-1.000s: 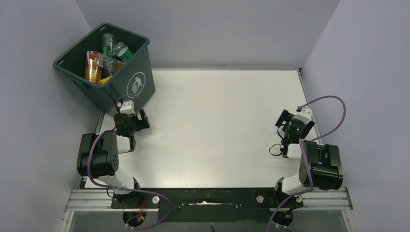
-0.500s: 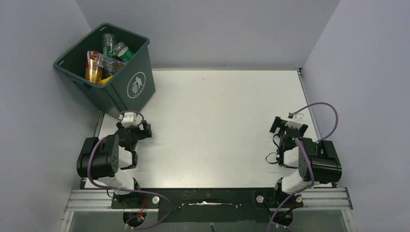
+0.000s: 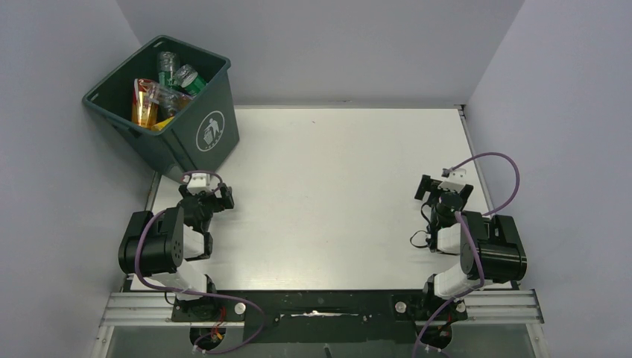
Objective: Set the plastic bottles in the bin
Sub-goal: Reset both arms
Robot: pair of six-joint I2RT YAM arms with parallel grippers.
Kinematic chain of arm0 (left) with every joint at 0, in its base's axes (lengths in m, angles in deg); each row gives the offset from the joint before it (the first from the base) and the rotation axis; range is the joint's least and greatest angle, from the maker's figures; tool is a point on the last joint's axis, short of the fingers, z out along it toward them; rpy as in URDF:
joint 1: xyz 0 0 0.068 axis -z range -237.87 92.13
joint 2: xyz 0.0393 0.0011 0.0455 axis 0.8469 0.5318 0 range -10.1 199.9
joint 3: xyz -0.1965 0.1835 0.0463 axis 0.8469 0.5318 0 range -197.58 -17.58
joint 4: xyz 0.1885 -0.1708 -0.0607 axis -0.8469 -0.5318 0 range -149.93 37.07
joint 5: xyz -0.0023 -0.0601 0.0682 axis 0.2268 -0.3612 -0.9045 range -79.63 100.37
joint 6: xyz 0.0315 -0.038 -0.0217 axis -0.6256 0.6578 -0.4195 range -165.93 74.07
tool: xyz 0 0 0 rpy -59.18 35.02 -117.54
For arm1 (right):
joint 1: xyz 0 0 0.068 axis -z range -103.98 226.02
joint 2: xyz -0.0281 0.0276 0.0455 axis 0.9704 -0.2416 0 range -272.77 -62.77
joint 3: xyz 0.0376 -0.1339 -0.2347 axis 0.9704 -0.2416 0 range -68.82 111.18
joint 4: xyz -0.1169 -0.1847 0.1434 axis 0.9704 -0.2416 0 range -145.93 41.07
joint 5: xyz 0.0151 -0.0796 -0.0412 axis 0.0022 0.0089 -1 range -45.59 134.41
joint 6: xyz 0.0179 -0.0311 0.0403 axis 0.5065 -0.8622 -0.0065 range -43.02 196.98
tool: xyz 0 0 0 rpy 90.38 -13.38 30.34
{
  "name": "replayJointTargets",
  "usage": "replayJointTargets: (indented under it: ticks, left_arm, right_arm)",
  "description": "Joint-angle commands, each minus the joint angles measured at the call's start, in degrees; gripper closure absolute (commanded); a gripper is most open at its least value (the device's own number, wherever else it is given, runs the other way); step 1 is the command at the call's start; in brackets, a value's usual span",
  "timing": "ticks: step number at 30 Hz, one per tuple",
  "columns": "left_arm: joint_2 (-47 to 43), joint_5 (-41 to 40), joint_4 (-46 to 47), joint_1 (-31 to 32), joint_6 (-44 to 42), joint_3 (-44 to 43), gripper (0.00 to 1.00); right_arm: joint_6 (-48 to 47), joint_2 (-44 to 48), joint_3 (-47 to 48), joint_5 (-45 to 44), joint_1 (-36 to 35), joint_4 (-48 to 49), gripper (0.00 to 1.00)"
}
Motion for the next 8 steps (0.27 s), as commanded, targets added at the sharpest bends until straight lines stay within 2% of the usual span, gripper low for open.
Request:
replayJointTargets:
  ticks: [1, 8]
  left_arm:
    - [-0.07, -0.93, 4.9, 0.33, -0.77, -1.4, 0.14]
    - [-0.07, -0.93, 4.85, 0.41, -0.77, -1.4, 0.14]
  right_arm:
    - [-1.0, -0.01, 1.45, 0.11, -0.31, 3.89, 0.02]
    - [-1.07, 0.05, 1.4, 0.11, -0.33, 4.02, 0.02]
